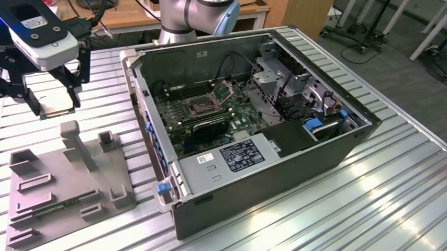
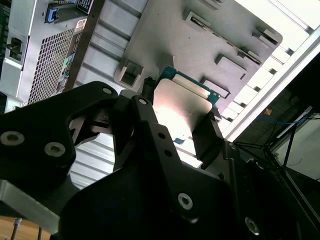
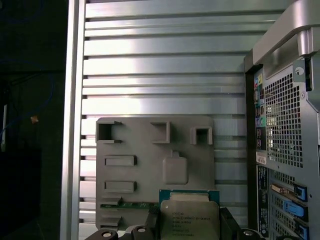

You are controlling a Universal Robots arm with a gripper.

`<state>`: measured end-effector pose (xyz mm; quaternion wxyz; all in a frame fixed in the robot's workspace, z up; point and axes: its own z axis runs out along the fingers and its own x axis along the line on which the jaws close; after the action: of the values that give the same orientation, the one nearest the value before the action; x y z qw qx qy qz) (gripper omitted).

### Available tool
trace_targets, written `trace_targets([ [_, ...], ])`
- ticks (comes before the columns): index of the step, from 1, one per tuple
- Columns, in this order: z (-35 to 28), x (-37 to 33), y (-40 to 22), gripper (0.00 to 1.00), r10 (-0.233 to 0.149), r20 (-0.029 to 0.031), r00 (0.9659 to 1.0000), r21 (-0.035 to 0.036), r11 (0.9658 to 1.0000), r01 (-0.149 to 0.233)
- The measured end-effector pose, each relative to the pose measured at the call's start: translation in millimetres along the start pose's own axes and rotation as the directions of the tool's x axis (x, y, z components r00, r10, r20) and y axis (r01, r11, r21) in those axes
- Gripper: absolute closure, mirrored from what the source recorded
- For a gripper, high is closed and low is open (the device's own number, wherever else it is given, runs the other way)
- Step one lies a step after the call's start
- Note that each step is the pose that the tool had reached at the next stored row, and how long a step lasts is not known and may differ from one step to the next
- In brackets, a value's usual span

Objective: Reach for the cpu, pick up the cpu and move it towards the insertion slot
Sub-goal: 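Pick up the cpu and move it towards the insertion slot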

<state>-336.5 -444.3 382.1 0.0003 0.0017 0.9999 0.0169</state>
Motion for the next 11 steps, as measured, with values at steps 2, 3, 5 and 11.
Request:
trace_targets([
  [2, 0.1, -1.9, 0.0, 0.45, 0.000, 0.0001, 1.0000, -0.0001, 1.0000, 0.000],
  [3, 0.0, -3.1, 0.0, 0.45, 0.000, 0.0001, 1.0000, -0.0001, 1.0000, 0.000],
  [5, 0.1, -5.6, 0.0, 0.45, 0.000, 0.0001, 1.0000, -0.0001, 1.0000, 0.000],
  [11, 0.1, -14.8, 0.0, 0.45, 0.000, 0.0001, 1.0000, -0.0001, 1.0000, 0.000],
])
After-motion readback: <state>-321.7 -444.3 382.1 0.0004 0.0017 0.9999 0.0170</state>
